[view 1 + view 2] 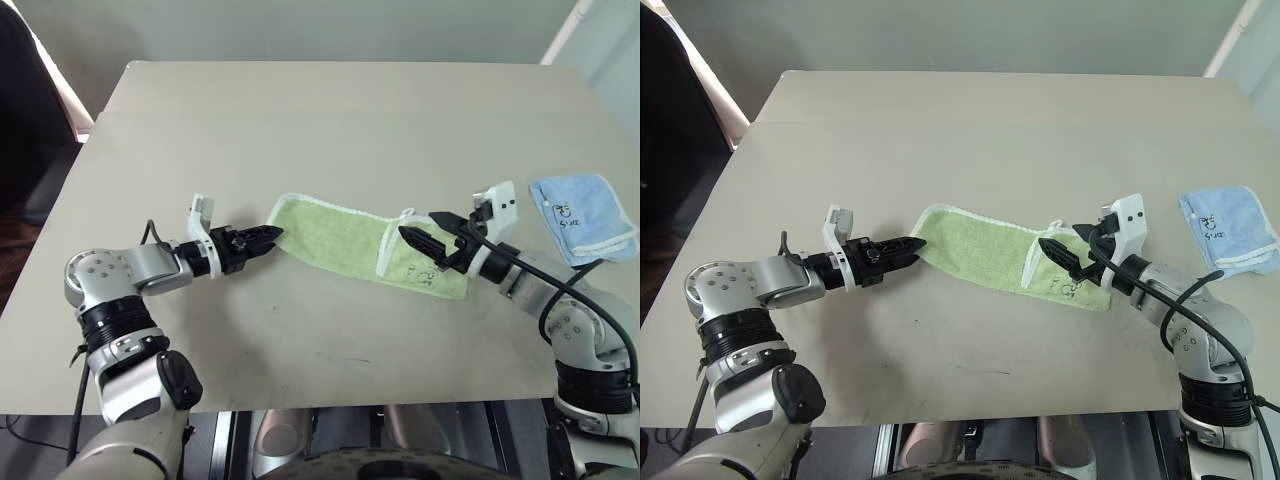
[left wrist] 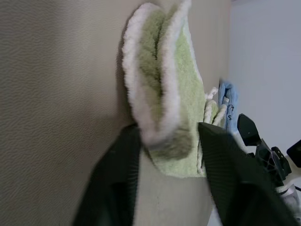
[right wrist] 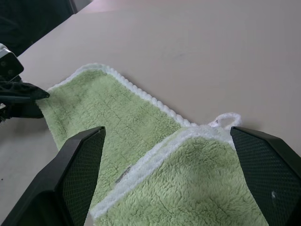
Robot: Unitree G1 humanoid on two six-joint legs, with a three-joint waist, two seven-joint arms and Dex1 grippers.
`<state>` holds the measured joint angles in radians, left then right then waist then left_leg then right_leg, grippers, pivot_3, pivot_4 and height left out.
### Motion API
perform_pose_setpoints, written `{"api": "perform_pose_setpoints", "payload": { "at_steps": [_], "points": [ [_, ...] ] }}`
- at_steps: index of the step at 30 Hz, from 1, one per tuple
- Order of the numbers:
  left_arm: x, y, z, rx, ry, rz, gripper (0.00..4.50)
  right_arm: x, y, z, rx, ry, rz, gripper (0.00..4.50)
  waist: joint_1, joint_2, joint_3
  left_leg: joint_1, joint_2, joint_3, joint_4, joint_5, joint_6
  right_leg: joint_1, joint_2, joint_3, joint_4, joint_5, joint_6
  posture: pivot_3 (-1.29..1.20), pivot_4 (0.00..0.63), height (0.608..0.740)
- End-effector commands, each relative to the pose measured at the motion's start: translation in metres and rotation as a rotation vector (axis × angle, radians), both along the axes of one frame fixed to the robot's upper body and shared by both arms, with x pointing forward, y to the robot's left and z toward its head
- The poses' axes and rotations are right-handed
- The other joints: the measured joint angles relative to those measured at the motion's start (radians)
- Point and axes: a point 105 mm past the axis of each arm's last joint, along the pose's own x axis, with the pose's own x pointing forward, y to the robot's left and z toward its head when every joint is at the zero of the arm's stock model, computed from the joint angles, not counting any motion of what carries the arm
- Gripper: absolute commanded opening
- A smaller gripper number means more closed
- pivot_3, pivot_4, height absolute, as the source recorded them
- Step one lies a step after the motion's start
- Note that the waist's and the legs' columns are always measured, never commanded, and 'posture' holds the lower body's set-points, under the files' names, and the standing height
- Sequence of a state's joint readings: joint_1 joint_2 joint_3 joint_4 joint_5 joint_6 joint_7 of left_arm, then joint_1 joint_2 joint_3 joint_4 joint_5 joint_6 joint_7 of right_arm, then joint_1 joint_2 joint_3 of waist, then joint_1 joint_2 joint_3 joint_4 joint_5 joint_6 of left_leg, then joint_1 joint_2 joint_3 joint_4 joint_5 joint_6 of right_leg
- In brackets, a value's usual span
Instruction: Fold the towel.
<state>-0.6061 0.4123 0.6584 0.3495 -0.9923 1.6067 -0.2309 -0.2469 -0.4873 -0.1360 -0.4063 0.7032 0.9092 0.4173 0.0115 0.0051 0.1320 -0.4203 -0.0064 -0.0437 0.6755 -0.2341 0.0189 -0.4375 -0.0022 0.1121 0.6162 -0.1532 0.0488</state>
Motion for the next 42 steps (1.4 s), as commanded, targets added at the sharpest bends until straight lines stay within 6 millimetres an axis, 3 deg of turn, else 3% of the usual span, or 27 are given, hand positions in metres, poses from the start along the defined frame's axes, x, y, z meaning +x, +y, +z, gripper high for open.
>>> {"api": "perform_pose_setpoints", "payload": {
  "at_steps": [1, 3, 4, 15, 19, 25, 28, 32, 42],
  "points": [
    [0.001, 0.006, 0.007, 0.004, -0.038, 0.026, 0.79, -0.003, 0.001, 0.012, -0.007, -0.049, 0.002, 4.5, 0.0, 0.0, 0.0, 0.0, 0.0, 0.0, 0.0, 0.0, 0.0, 0.0, 0.0, 0.0, 0.0, 0.0, 0.0, 0.0, 0.15, 0.728],
    [0.001, 0.006, 0.008, 0.016, -0.046, 0.018, 0.11, -0.004, 0.001, 0.011, -0.007, -0.047, 0.003, 4.5, 0.0, 0.0, 0.0, 0.0, 0.0, 0.0, 0.0, 0.0, 0.0, 0.0, 0.0, 0.0, 0.0, 0.0, 0.0, 0.0, 0.15, 0.728],
    [0.0, 0.005, 0.009, 0.023, -0.057, 0.005, 0.04, -0.004, 0.001, 0.011, -0.007, -0.046, 0.004, 4.5, 0.0, 0.0, 0.0, 0.0, 0.0, 0.0, 0.0, 0.0, 0.0, 0.0, 0.0, 0.0, 0.0, 0.0, 0.0, 0.0, 0.15, 0.728],
    [0.009, -0.009, 0.047, 0.05, -0.249, -0.075, 0.04, -0.011, -0.009, 0.012, -0.01, -0.045, -0.016, 4.5, 0.003, -0.002, 0.001, 0.0, 0.0, -0.001, 0.0, 0.0, 0.0, 0.0, 0.0, 0.0, 0.0, 0.0, 0.0, 0.0, 0.15, 0.728],
    [0.011, -0.039, 0.072, 0.023, -0.352, -0.177, 0.04, -0.02, -0.019, 0.021, 0.017, -0.056, -0.017, 4.5, 0.006, -0.005, 0.003, 0.0, 0.0, 0.0, 0.0, 0.0, 0.0, 0.0, 0.0, 0.0, 0.0, 0.0, 0.0, 0.0, 0.15, 0.728],
    [0.002, -0.086, 0.09, -0.027, -0.422, -0.361, 0.04, -0.036, -0.033, 0.037, 0.056, -0.075, -0.015, 4.5, 0.007, -0.006, 0.003, 0.0, 0.0, 0.001, 0.0, 0.0, 0.0, 0.001, -0.001, 0.0, -0.001, -0.002, 0.002, 0.0, 0.15, 0.728],
    [-0.003, -0.101, 0.092, -0.046, -0.429, -0.429, 0.04, -0.037, -0.041, 0.035, 0.037, -0.068, -0.048, 4.5, 0.006, -0.007, 0.004, 0.0, 0.0, 0.001, 0.0, 0.004, -0.008, 0.001, -0.001, 0.0, -0.001, -0.003, 0.003, 0.0, 0.15, 0.728],
    [-0.019, -0.138, 0.092, -0.096, -0.427, -0.611, 0.04, -0.042, -0.051, 0.039, 0.031, -0.086, -0.099, 4.5, 0.007, -0.008, 0.005, 0.0, 0.0, 0.0, -0.001, 0.003, -0.006, 0.001, -0.001, 0.0, -0.001, -0.008, 0.01, 0.0, 0.15, 0.728],
    [-0.022, -0.203, 0.078, -0.136, -0.408, -0.779, 0.04, -0.054, -0.072, 0.043, 0.009, -0.108, -0.226, 4.5, 0.013, -0.009, 0.005, 0.0, 0.0, 0.001, 0.005, -0.002, 0.004, 0.006, -0.003, 0.0, -0.001, -0.007, 0.016, 0.0, 0.15, 0.728]
  ]
}}
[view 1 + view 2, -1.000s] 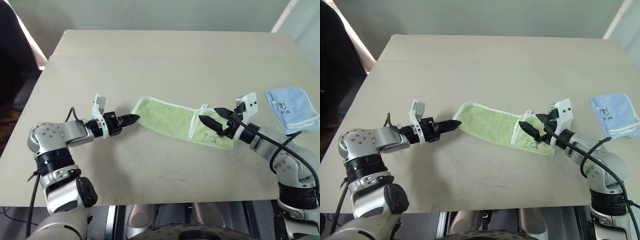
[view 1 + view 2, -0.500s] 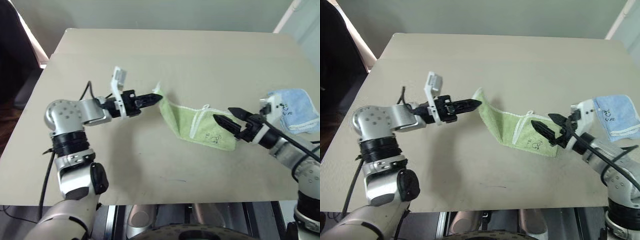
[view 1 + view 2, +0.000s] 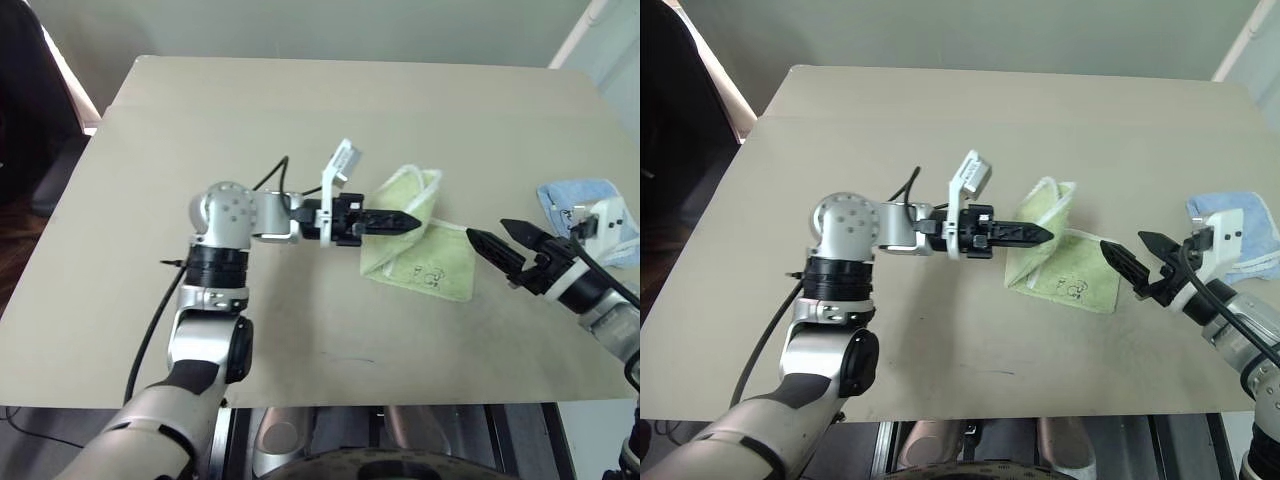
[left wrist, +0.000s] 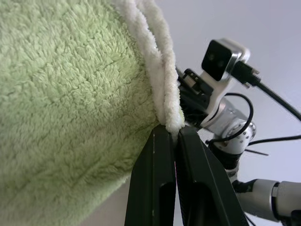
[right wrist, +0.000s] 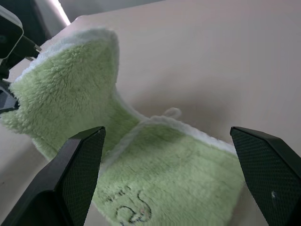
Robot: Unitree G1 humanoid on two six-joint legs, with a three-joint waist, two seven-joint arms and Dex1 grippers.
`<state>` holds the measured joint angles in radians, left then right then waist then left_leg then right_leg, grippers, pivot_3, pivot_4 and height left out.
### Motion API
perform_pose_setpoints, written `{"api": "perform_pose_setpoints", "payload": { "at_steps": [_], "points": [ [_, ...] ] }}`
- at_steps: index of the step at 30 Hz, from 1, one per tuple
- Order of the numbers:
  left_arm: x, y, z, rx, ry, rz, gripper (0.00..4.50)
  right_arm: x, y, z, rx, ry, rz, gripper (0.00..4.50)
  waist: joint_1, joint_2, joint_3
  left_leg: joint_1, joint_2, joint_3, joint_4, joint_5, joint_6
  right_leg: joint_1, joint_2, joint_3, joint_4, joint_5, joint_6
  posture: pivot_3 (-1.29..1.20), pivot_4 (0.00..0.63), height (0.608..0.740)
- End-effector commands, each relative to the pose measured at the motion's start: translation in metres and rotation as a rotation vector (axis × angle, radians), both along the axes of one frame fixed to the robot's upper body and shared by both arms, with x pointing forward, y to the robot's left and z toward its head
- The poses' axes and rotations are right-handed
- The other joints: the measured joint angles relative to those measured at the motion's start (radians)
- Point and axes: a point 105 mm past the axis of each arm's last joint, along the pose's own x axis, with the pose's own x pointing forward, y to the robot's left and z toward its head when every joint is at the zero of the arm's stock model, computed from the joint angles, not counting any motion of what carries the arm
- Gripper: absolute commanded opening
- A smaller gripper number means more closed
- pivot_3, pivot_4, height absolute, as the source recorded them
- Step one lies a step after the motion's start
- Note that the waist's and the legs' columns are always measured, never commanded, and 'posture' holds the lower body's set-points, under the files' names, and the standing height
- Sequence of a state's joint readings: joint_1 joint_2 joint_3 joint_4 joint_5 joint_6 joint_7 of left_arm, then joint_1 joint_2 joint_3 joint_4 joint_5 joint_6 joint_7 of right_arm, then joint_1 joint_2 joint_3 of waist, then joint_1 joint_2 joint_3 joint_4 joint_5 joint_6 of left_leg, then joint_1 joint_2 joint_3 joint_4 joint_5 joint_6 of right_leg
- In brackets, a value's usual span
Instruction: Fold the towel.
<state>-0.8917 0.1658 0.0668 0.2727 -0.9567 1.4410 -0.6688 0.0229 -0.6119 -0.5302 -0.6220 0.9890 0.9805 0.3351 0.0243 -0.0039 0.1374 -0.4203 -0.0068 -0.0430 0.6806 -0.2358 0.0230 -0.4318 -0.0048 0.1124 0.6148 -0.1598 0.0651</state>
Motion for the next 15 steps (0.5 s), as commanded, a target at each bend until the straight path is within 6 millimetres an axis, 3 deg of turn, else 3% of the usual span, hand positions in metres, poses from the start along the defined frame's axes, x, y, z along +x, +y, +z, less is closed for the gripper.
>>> {"api": "perform_pose_setpoints", "payload": {
  "at_steps": [1, 9, 15],
  "points": [
    [-0.003, -0.022, -0.002, -0.004, -0.026, -0.059, 0.04, -0.006, -0.004, 0.016, -0.026, -0.074, -0.038, 4.5, 0.0, 0.0, 0.0, 0.0, 0.0, 0.0, 0.0, 0.0, 0.0, 0.0, 0.0, 0.0, 0.0, 0.0, 0.0, 0.0, 0.15, 0.728],
    [-0.008, -0.061, -0.016, 0.025, -0.044, -0.148, 0.04, -0.015, -0.028, 0.025, -0.039, -0.104, -0.168, 4.5, 0.002, -0.001, 0.0, 0.0, 0.0, 0.0, 0.001, -0.001, 0.002, 0.002, -0.001, 0.0, -0.004, 0.001, 0.004, 0.0, 0.15, 0.728],
    [-0.012, -0.071, -0.031, 0.067, -0.07, -0.196, 0.04, -0.021, -0.033, 0.022, -0.051, -0.091, -0.198, 4.5, 0.003, -0.001, 0.0, -0.001, -0.001, 0.001, 0.001, -0.003, 0.004, 0.002, -0.001, 0.001, -0.004, 0.0, 0.007, 0.0, 0.15, 0.728]
  ]
}}
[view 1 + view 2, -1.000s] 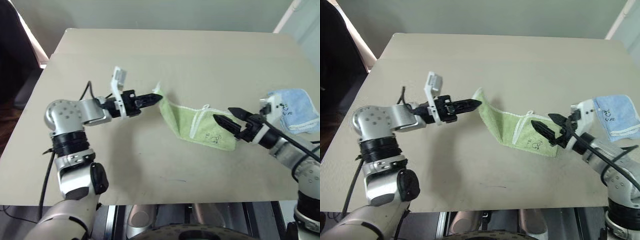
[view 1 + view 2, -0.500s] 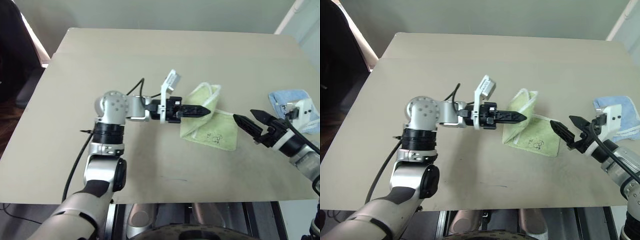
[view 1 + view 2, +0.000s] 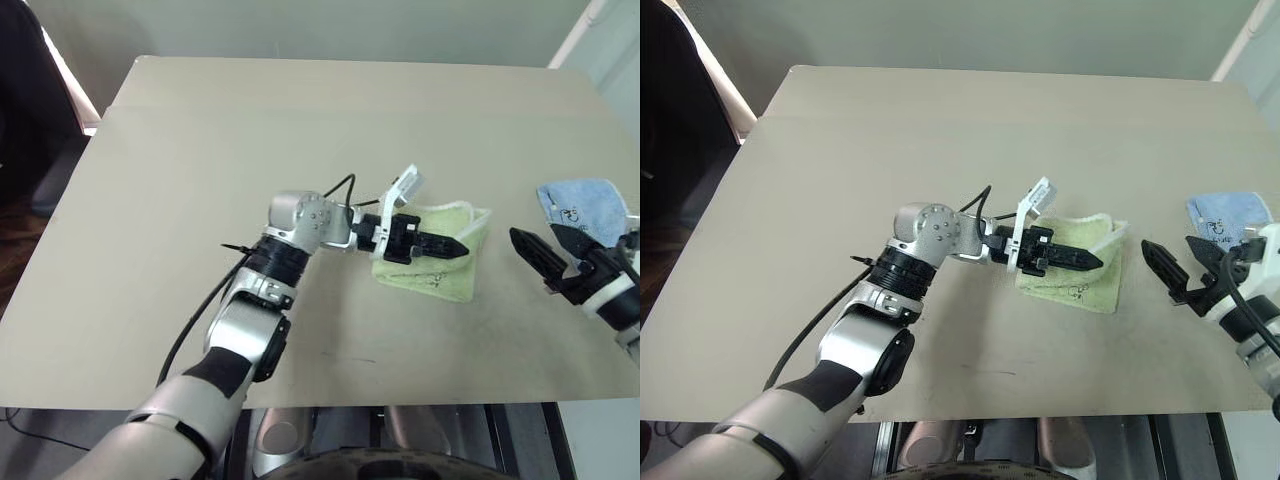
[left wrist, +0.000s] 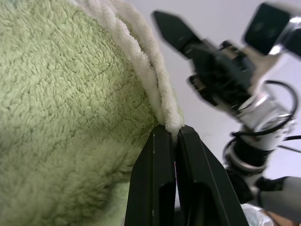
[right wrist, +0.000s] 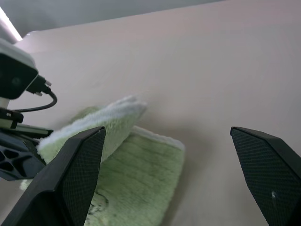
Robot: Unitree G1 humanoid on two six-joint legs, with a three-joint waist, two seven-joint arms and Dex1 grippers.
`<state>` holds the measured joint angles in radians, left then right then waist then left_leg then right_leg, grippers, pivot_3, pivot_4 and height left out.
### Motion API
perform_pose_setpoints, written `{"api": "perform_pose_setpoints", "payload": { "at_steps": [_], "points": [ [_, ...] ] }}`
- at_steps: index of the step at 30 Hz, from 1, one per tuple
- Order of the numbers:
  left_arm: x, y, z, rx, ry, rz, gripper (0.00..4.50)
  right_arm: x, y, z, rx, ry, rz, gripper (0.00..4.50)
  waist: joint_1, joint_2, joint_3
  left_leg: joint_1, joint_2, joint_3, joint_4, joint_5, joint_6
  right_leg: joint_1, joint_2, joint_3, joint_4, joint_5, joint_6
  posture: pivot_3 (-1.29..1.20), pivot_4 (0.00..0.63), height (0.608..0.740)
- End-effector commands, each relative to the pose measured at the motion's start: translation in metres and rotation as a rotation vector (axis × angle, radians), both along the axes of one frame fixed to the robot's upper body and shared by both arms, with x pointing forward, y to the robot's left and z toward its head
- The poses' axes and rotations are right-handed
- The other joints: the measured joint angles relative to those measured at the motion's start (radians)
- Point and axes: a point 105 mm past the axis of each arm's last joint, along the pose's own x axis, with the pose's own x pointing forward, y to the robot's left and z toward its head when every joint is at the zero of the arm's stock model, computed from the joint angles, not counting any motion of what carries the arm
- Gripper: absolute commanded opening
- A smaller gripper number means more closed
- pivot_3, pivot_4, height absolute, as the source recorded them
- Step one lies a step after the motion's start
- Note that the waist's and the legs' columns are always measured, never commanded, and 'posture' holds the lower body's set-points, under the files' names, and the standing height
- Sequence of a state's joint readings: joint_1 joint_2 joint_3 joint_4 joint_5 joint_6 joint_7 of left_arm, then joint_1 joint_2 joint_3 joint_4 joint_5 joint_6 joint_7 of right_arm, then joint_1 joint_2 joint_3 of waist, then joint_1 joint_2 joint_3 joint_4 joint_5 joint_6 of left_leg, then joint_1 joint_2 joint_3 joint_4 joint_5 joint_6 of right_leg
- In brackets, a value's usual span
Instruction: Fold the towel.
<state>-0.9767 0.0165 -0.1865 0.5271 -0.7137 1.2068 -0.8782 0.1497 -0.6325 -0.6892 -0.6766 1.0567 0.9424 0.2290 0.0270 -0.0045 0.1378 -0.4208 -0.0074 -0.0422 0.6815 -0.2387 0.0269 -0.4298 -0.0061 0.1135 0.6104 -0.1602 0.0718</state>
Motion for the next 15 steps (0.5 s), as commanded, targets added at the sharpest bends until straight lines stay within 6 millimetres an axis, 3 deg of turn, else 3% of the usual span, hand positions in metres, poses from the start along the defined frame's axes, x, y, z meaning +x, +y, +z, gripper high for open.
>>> {"api": "perform_pose_setpoints", "payload": {
  "at_steps": [1, 3, 6, 11, 15],
  "points": [
    [-0.006, -0.007, 0.005, -0.021, -0.048, -0.061, 0.04, -0.004, 0.003, 0.012, -0.026, -0.055, -0.004, 4.5, 0.001, 0.0, 0.0, 0.0, 0.0, 0.0, 0.0, 0.0, 0.0, 0.0, 0.0, 0.0, 0.0, 0.0, 0.0, 0.0, 0.15, 0.728],
    [-0.005, -0.007, 0.002, -0.016, -0.048, -0.062, 0.04, -0.004, 0.005, 0.011, -0.026, -0.054, -0.004, 4.5, 0.001, 0.0, 0.0, -0.001, 0.0, 0.0, 0.0, -0.001, 0.001, 0.0, 0.0, 0.0, 0.0, 0.0, 0.002, 0.0, 0.15, 0.728],
    [-0.007, -0.007, 0.003, -0.029, -0.042, -0.083, 0.77, -0.004, 0.004, 0.008, -0.036, -0.047, -0.011, 4.5, 0.002, 0.0, 0.0, -0.001, 0.0, 0.001, 0.001, -0.001, 0.002, 0.0, -0.001, 0.0, 0.0, -0.001, 0.004, 0.0, 0.15, 0.728],
    [-0.006, -0.005, 0.002, -0.034, -0.056, -0.081, 2.51, -0.002, 0.004, 0.009, -0.04, -0.05, -0.014, 4.5, 0.003, 0.0, 0.0, -0.001, 0.0, 0.001, 0.001, -0.002, 0.003, 0.0, -0.001, 0.0, 0.0, 0.0, 0.006, 0.0, 0.15, 0.728],
    [-0.002, -0.001, 0.013, -0.087, -0.071, -0.063, 4.0, 0.0, 0.004, 0.009, -0.041, -0.059, -0.011, 4.5, 0.003, 0.0, 0.0, -0.001, 0.0, 0.001, 0.001, -0.002, 0.003, 0.0, -0.001, 0.0, 0.0, -0.001, 0.007, 0.0, 0.15, 0.728]
  ]
}}
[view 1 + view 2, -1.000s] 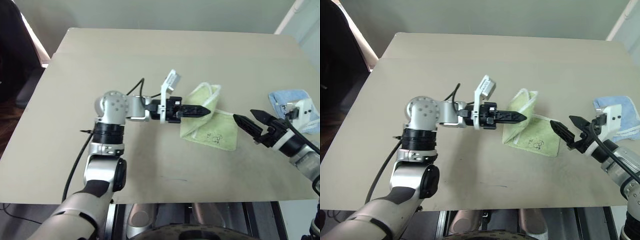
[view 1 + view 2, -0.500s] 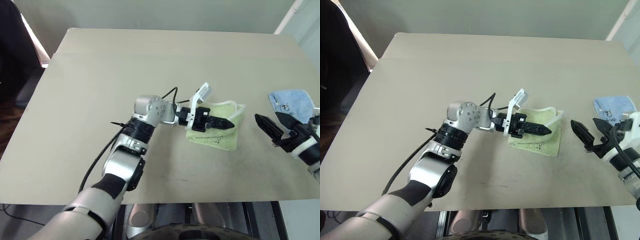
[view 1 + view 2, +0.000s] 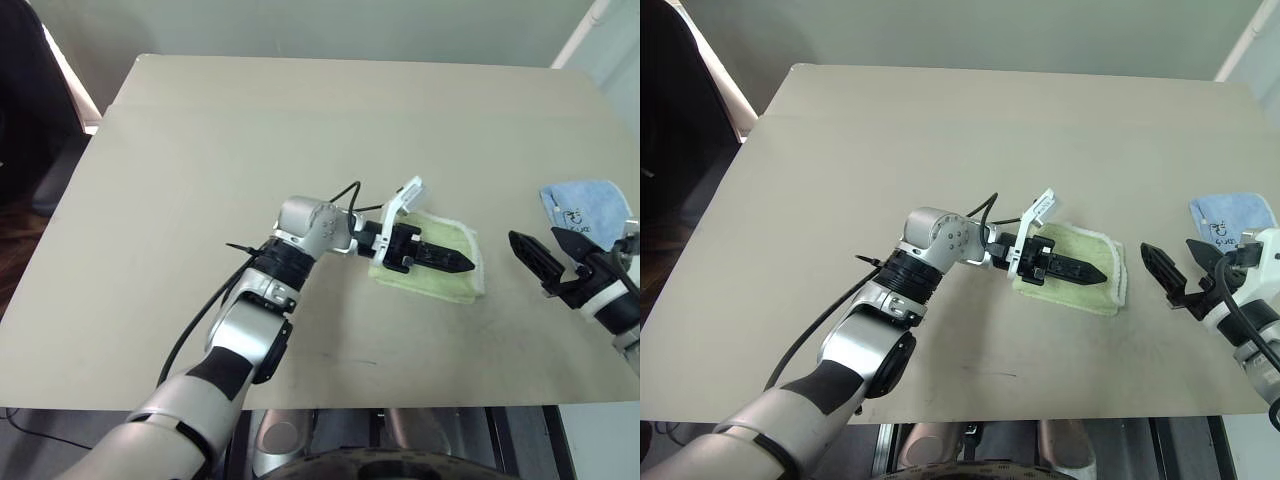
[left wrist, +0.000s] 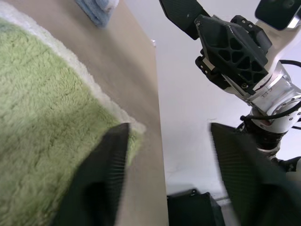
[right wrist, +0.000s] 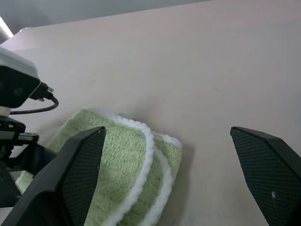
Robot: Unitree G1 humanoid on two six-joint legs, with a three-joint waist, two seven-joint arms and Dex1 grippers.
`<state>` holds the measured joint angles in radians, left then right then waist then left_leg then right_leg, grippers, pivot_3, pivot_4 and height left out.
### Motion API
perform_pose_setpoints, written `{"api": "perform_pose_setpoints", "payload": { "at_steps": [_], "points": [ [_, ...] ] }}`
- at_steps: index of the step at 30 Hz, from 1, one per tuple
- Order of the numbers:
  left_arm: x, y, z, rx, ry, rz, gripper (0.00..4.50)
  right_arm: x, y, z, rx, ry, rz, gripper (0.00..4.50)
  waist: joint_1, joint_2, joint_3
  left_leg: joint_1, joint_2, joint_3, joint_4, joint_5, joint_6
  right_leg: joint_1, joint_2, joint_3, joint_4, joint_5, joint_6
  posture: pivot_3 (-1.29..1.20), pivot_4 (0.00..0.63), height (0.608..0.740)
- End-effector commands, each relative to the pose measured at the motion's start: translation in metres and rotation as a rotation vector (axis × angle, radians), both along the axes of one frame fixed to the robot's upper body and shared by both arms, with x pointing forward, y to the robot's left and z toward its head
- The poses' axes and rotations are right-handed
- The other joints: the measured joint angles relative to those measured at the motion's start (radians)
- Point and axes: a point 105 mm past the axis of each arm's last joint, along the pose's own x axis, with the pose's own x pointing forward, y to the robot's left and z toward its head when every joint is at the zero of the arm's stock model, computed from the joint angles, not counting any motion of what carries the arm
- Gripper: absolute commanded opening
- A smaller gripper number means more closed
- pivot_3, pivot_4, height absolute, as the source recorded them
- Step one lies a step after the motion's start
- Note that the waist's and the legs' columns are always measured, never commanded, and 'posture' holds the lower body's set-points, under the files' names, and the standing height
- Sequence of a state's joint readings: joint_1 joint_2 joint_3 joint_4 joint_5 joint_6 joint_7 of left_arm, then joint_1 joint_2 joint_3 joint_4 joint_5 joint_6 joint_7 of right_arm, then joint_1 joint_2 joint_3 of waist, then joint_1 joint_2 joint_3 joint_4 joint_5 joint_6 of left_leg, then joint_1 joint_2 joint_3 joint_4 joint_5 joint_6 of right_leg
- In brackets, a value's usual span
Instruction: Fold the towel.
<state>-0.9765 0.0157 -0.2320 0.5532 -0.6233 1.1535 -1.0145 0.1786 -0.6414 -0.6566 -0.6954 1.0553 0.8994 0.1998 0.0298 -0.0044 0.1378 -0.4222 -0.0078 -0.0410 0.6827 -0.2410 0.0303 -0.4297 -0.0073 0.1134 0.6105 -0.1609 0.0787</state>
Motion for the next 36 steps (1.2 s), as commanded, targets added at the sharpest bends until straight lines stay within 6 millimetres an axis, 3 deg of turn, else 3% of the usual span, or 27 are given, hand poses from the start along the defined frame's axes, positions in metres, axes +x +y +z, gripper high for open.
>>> {"api": "perform_pose_setpoints", "payload": {
  "at_steps": [1, 2, 7, 11, 16, 21, 24, 27, 36],
  "points": [
    [0.002, 0.001, 0.024, -0.103, -0.042, 0.003, 4.3, 0.002, 0.001, 0.013, -0.024, -0.064, -0.002, 4.5, 0.0, 0.0, 0.0, 0.0, 0.0, 0.0, 0.0, 0.0, 0.0, 0.0, 0.0, 0.0, 0.0, 0.0, 0.0, 0.0, 0.15, 0.728],
    [0.004, 0.004, 0.029, -0.132, -0.06, 0.021, 4.49, 0.003, 0.002, 0.014, -0.024, -0.073, 0.004, 4.5, -0.001, 0.0, 0.0, 0.0, 0.0, 0.0, 0.0, 0.0, 0.0, 0.0, 0.0, 0.0, 0.0, 0.0, 0.0, 0.0, 0.15, 0.728],
    [0.017, 0.028, 0.053, -0.323, -0.24, 0.161, 4.49, 0.009, 0.021, 0.014, -0.017, -0.093, 0.081, 4.5, -0.003, 0.0, 0.0, 0.001, 0.0, 0.001, 0.0, 0.0, 0.0, 0.0, 0.0, 0.0, 0.001, 0.001, 0.002, 0.0, 0.15, 0.728],
    [0.028, 0.049, 0.05, -0.333, -0.468, 0.261, 4.5, 0.015, 0.041, 0.014, 0.007, -0.124, 0.152, 3.58, -0.004, 0.001, -0.001, 0.001, 0.001, 0.0, 0.0, 0.0, 0.0, -0.001, 0.001, 0.0, 0.001, 0.001, 0.003, 0.0, 0.15, 0.728],
    [0.035, 0.072, 0.05, -0.344, -0.538, 0.341, 2.88, 0.03, 0.058, 0.012, 0.031, -0.148, 0.195, 1.78, -0.002, 0.001, 0.0, 0.001, 0.001, 0.0, 0.002, 0.0, 0.001, 0.0, 0.0, 0.0, 0.001, 0.001, 0.001, 0.0, 0.15, 0.728],
    [0.035, 0.073, 0.046, -0.354, -0.616, 0.341, 0.99, 0.042, 0.063, 0.011, 0.029, -0.161, 0.198, 0.0, 0.0, 0.001, -0.001, -0.001, 0.0, 0.0, 0.004, -0.001, 0.004, 0.0, -0.001, -0.001, 0.001, 0.002, -0.001, 0.0, 0.15, 0.728],
    [0.031, 0.066, 0.036, -0.359, -0.74, 0.308, 0.03, 0.049, 0.066, 0.008, 0.034, -0.164, 0.19, 0.0, -0.002, 0.002, -0.001, -0.002, 0.0, 0.0, 0.005, -0.002, 0.003, -0.001, -0.001, -0.001, 0.001, 0.005, -0.006, 0.0, 0.15, 0.728],
    [0.022, 0.061, 0.026, -0.408, -0.802, 0.245, 0.03, 0.052, 0.064, -0.001, 0.026, -0.151, 0.173, 0.0, -0.001, 0.002, -0.001, -0.002, 0.001, 0.0, 0.005, -0.002, 0.003, -0.001, 0.0, -0.002, 0.001, 0.006, -0.007, 0.0, 0.15, 0.728],
    [0.018, 0.042, -0.039, -0.291, -0.712, 0.185, 0.03, 0.053, 0.073, -0.057, 0.039, -0.026, 0.159, 0.0, -0.006, 0.002, -0.001, -0.003, 0.001, -0.001, 0.005, -0.003, 0.004, -0.002, -0.001, -0.002, 0.001, 0.007, -0.007, 0.0, 0.15, 0.728]
  ]
}}
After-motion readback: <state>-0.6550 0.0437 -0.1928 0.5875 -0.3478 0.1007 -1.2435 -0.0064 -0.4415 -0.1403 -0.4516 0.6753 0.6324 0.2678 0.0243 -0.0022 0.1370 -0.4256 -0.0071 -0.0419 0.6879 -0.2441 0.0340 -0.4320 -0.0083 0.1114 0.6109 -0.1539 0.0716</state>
